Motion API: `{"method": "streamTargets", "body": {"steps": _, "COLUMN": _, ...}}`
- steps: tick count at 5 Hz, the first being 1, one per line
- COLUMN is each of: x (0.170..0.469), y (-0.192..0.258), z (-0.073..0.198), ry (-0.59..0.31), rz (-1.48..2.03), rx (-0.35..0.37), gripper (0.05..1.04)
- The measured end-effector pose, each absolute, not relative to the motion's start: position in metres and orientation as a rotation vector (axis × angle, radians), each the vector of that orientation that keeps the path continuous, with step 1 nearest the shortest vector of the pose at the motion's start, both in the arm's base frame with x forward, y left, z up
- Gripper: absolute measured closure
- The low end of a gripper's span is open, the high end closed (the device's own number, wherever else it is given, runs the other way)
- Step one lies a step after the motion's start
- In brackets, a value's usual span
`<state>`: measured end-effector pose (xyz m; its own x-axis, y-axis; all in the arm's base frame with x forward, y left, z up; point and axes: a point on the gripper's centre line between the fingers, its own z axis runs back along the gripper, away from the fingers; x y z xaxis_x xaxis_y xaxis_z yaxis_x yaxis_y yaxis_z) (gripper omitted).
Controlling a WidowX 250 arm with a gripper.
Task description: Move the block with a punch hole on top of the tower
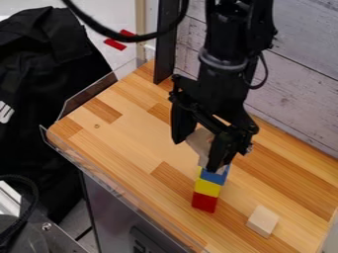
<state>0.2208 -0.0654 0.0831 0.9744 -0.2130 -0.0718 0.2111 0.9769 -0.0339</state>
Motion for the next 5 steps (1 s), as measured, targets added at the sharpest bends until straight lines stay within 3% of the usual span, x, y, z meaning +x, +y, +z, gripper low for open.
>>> {"method": "streamTargets", "body": {"steps": 3, "x": 0.236, "y": -0.066, "z": 0.073, "ry": 0.09, "rz": -0.216, "rx": 0.0, "gripper": 0.274}}
{"method": "streamTargets", "body": {"steps": 4, "x": 0.239, "y": -0.065, "z": 0.072, "ry": 0.098, "rz": -0.219, "rx": 0.01, "gripper": 0.228}}
{"method": "streamTargets", "body": {"steps": 5, "x": 0.237, "y": -0.067, "z": 0.071, "ry": 0.106, "rz": -0.222, "rx": -0.002, "gripper": 0.075}}
